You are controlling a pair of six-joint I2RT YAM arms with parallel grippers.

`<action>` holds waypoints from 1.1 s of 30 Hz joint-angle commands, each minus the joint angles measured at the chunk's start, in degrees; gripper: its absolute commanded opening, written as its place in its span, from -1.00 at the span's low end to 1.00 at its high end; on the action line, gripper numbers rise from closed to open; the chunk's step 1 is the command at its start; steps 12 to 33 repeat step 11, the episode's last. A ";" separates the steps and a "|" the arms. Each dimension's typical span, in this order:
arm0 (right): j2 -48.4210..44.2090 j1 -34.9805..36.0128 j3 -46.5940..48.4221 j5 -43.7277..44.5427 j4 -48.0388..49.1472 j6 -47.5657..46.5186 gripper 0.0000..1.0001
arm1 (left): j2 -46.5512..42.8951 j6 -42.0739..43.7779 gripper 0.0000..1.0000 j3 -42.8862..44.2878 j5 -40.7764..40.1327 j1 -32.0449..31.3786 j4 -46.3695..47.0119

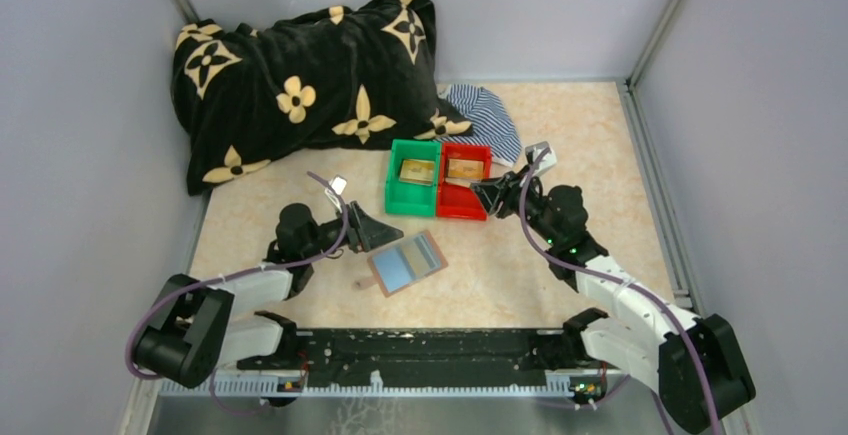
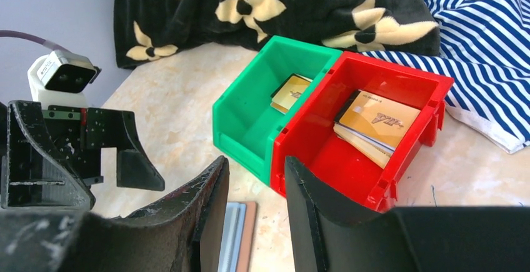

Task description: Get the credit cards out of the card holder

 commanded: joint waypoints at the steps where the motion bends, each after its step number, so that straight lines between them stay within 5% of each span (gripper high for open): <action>1: -0.12 -0.92 0.23 -1.48 3.13 0.38 -0.22 | -1.11 2.11 0.98 1.42 0.37 0.29 0.32; 33: 0.68 -1.02 1.12 -2.33 3.53 0.56 -0.23 | -3.85 4.28 0.95 2.28 -1.25 0.32 -4.37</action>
